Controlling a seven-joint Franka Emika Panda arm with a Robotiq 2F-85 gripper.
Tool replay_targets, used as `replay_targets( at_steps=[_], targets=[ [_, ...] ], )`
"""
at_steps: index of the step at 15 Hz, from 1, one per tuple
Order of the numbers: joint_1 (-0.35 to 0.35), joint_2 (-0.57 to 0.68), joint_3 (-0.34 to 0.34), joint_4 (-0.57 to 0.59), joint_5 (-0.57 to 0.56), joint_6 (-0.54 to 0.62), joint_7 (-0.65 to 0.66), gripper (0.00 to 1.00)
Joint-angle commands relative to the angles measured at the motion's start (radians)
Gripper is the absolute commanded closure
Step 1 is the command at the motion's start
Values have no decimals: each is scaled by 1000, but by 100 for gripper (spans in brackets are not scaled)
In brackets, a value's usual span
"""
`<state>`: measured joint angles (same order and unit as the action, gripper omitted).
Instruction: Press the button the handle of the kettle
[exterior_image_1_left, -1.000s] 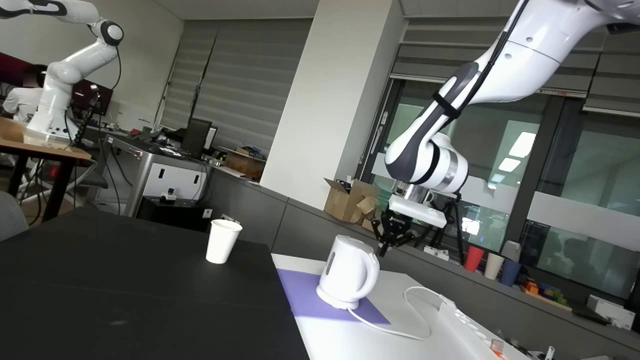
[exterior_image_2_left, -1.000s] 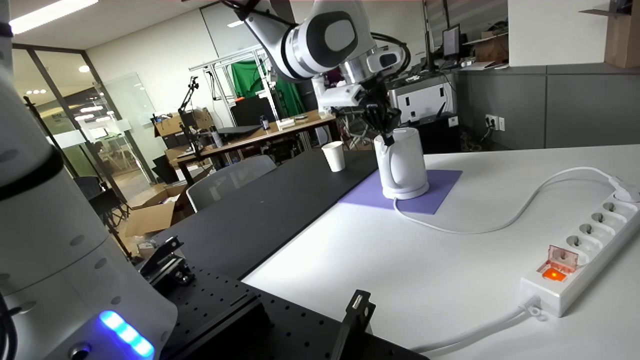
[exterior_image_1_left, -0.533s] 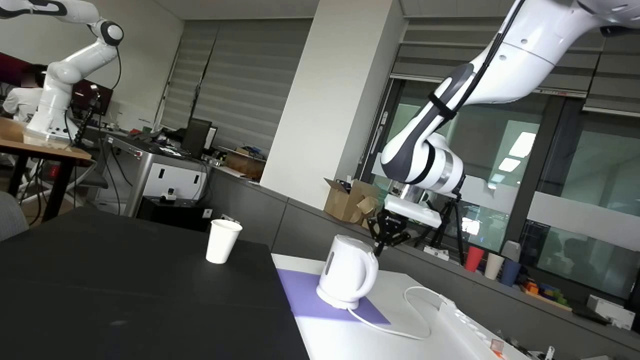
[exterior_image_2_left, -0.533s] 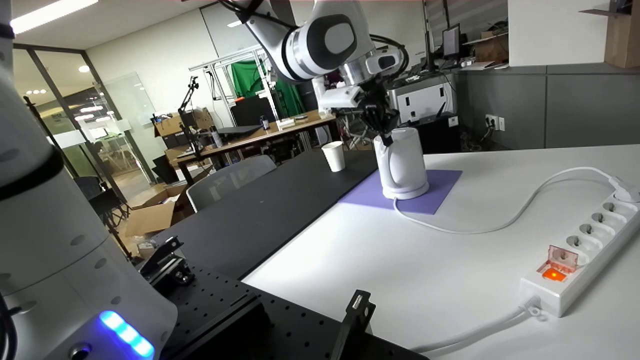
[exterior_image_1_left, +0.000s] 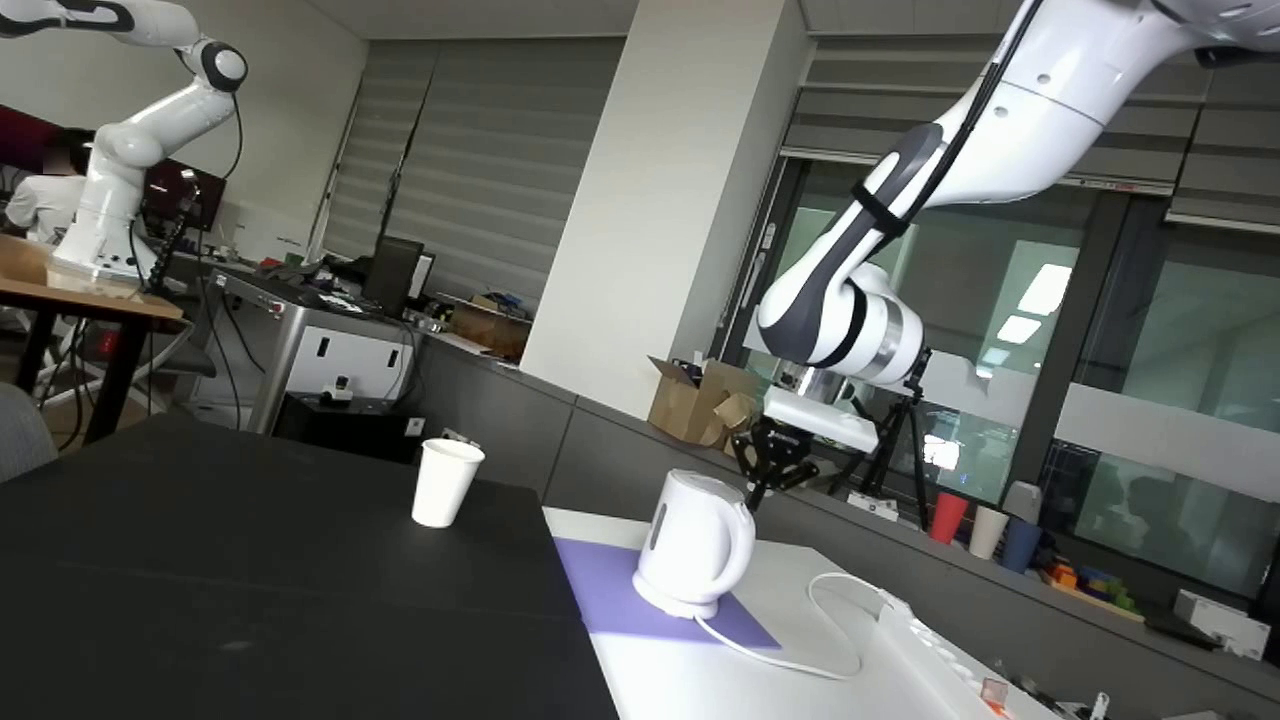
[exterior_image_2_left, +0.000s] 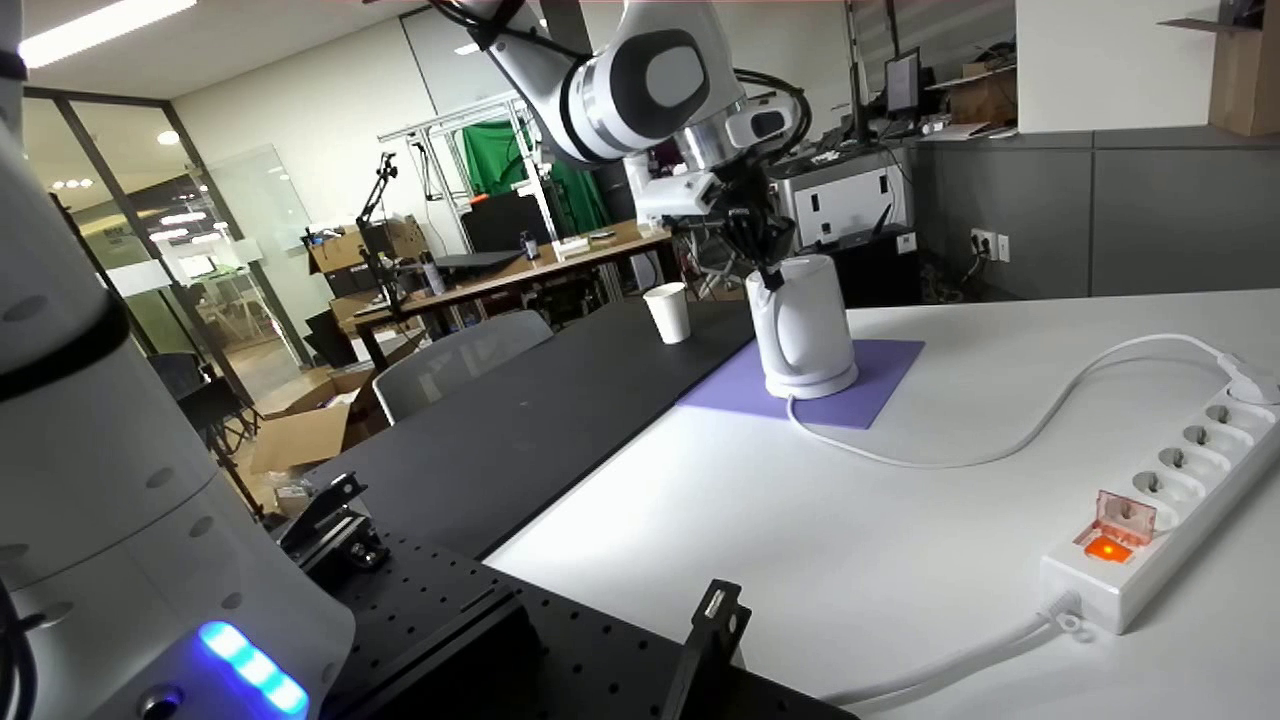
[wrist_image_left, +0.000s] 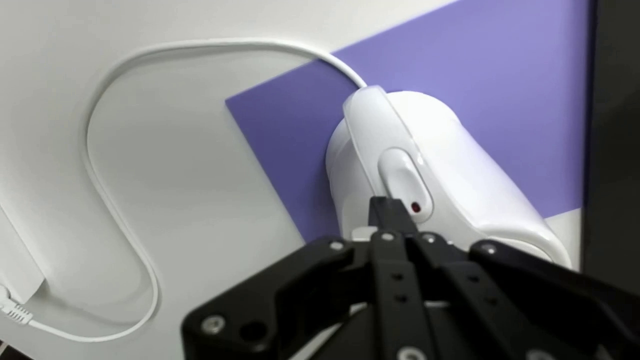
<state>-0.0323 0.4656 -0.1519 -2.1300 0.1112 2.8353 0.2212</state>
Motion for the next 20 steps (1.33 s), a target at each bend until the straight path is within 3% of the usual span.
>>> replay_targets(
  at_steps=[1, 5, 8, 20],
  targets=[
    [82, 7, -92, 24, -73, -43, 119, 100],
    [139, 6, -152, 30, -143, -99, 193, 100],
    [140, 1, -139, 31, -147, -128, 204, 100],
    [144, 12, -124, 23, -147, -43, 196, 100]
  ],
)
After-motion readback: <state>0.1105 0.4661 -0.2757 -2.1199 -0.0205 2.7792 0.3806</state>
